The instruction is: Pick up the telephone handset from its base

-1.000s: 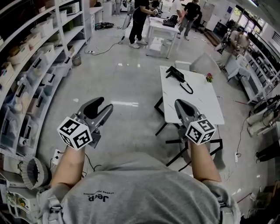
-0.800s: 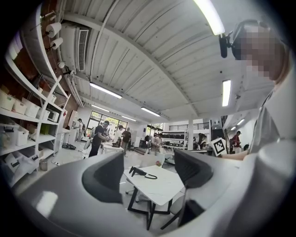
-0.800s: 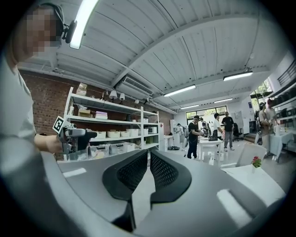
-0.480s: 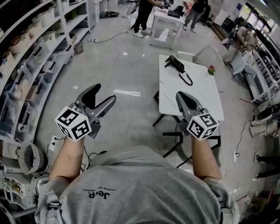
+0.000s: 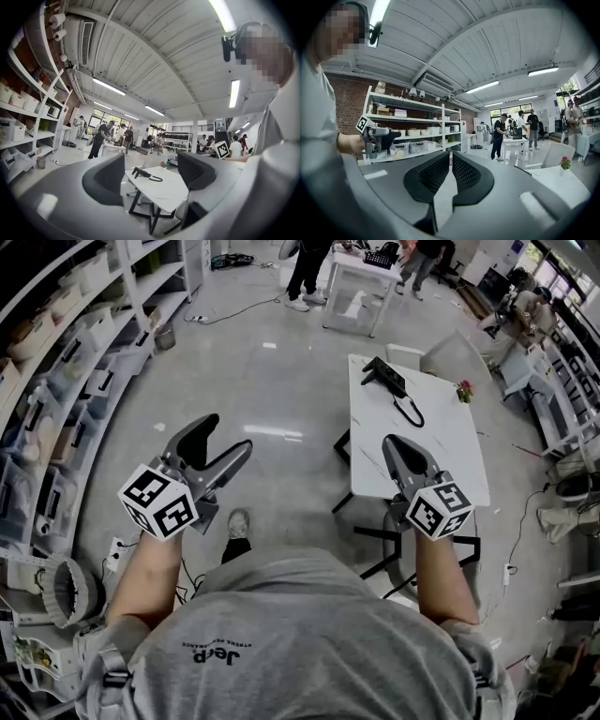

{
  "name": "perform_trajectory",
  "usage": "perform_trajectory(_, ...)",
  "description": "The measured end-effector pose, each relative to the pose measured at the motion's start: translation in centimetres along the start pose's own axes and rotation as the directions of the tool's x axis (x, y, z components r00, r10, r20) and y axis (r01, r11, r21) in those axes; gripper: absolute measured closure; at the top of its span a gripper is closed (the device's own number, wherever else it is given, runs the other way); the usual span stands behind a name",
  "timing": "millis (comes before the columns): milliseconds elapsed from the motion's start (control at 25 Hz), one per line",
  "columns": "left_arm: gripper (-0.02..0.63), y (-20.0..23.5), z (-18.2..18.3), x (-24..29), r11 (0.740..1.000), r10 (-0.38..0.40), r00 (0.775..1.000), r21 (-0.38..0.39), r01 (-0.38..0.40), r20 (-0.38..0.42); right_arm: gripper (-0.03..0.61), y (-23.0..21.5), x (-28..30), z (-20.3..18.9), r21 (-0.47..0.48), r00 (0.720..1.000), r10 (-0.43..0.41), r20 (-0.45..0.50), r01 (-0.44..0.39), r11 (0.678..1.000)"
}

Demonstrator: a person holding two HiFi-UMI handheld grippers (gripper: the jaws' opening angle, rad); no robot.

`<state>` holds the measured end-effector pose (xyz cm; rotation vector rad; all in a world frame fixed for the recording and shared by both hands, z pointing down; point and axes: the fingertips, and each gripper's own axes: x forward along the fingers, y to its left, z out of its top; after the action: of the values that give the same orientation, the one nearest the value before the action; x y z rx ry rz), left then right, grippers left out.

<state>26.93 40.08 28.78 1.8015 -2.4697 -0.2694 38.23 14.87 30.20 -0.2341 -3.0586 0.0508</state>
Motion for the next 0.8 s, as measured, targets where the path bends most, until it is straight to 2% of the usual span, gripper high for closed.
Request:
perform_trajectory(240,0.230,11.0,1.4,5.6,0.996,-0.090,0.996,0.011,0.089,0.020,0.574,-3.0,10.0,1.5,-0.021,0.996,-0.080,0.025,0.081,0.997)
perform_trajectory(480,0.230,23.0,4.6,11.3,0.985,-0.166,0.986,0.044,0.167,-0.010,0.574,-4.4,22.1,3.4,-0.030,0.992,-0.115,0.047,0.116,0.993)
perform_trajectory(800,0.230,33.8,6.4,17.0,0.978,-0.205,0.978,0.018,0.206,-0.032,0.574,-7.7,33.1,5.2,-0.014,0.986,-0.159,0.054,0.159,0.987)
